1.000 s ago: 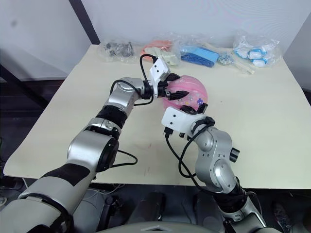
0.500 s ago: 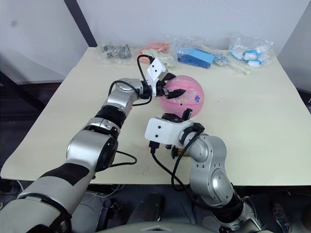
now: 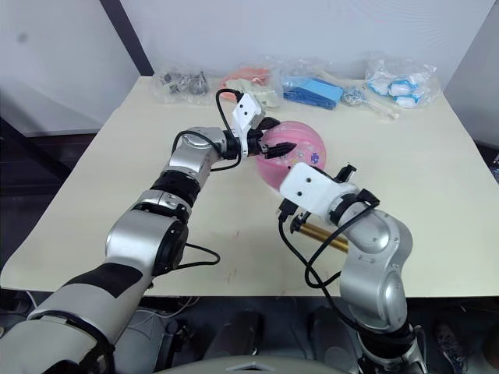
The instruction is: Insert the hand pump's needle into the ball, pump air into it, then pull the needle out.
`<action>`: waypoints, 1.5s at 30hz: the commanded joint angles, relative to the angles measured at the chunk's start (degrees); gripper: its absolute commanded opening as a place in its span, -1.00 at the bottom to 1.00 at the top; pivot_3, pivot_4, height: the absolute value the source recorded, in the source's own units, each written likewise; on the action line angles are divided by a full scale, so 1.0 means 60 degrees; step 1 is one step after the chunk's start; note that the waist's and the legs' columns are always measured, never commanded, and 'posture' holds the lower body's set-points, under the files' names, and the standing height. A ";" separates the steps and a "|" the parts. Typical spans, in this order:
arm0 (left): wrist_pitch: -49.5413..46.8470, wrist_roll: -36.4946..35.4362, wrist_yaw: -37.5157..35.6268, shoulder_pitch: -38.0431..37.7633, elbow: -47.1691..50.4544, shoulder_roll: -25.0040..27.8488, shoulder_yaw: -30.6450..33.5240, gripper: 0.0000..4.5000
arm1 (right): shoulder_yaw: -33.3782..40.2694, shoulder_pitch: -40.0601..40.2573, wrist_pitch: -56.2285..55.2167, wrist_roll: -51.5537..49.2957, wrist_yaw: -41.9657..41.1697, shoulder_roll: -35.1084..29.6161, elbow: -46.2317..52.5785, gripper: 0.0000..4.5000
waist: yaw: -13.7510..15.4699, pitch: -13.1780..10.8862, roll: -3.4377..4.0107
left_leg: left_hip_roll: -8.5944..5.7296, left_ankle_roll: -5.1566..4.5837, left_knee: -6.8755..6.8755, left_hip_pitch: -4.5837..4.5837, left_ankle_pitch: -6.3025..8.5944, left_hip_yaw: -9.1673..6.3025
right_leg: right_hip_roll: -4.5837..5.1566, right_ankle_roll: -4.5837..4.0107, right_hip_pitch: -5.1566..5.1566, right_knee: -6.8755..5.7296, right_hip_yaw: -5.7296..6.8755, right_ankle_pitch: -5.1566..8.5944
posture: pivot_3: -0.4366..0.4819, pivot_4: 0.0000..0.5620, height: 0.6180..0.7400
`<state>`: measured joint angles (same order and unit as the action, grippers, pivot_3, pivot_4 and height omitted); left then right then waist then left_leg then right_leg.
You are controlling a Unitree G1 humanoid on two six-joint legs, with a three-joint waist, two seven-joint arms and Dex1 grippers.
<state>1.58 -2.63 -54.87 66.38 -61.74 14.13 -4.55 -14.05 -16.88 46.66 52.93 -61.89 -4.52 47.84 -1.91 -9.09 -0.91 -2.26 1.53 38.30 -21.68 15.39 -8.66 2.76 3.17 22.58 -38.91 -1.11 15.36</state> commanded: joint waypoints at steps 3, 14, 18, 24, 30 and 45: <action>-0.0375 -0.0125 -0.0240 -0.0656 0.0240 0.0186 0.0179 1.00 | 0.1428 -0.0012 0.1145 -0.1156 -0.0302 -0.0205 0.1055 -0.84 | -0.0015 -0.0001 0.0002 | 0.0000 0.0000 -0.0001 -0.0001 0.0000 0.0001 | 0.0001 0.0000 0.0001 0.0000 -0.0001 0.0000 | -0.05 -0.47 1.00; -0.1201 -0.1354 -0.0678 -0.1738 0.2733 0.0224 0.0909 1.00 | 0.3619 -0.0512 0.2103 -0.3875 0.0512 -0.1887 0.0320 -0.84 | -0.0062 -0.0018 0.0028 | 0.0004 -0.0002 -0.0020 -0.0013 0.0001 0.0015 | 0.0003 -0.0045 0.0025 0.0004 -0.0017 -0.0026 | -0.05 -0.47 1.00; -0.1650 -0.1822 -0.1020 -0.2108 0.3653 0.0427 0.1049 1.00 | 0.3825 -0.0411 0.2054 -0.4747 0.0974 -0.2326 0.0045 -0.84 | -0.0072 -0.0024 0.0036 | 0.0004 -0.0002 -0.0035 -0.0023 0.0001 0.0027 | 0.0003 -0.0049 0.0045 0.0004 -0.0031 -0.0026 | -0.05 -0.47 1.00; -0.2120 -0.1896 -0.1113 -0.2390 0.4254 0.0642 0.0934 1.00 | 0.3966 -0.0229 0.1980 -0.5911 0.1695 -0.2920 -0.0157 -0.84 | -0.0055 -0.0031 0.0042 | 0.0004 0.0005 -0.0036 -0.0066 -0.0003 0.0048 | 0.0004 -0.0050 0.0097 0.0006 -0.0054 -0.0026 | -0.05 -0.47 1.00; -0.2802 -0.3022 -0.1537 -0.2837 0.5627 0.0868 0.1537 1.00 | 0.4148 -0.0005 0.2032 -0.6908 0.2292 -0.3348 -0.0214 -0.84 | -0.0056 -0.0042 0.0046 | 0.0006 0.0000 -0.0036 -0.0069 0.0000 0.0050 | 0.0005 -0.0050 0.0100 0.0006 -0.0057 -0.0027 | -0.05 -0.47 1.00; -0.5570 -0.5827 -0.4426 -0.5966 0.9601 0.4003 0.2211 1.00 | 0.4764 -0.0029 0.1131 -0.8761 0.3264 -0.4623 -0.1984 -0.84 | -0.0068 -0.0071 0.0071 | 0.0053 -0.0005 -0.0047 -0.0067 0.0002 0.0087 | -0.0003 -0.0054 0.0117 0.0003 -0.0084 -0.0028 | -0.05 -0.47 1.00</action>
<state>-32.23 -36.25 -79.90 31.16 -6.45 36.99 6.89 12.31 -15.59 55.16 1.47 -43.24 -31.21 35.63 -2.32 -9.52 -0.48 -1.93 1.49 38.01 -22.08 15.41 -8.12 2.74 2.83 23.28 -38.89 -1.62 15.19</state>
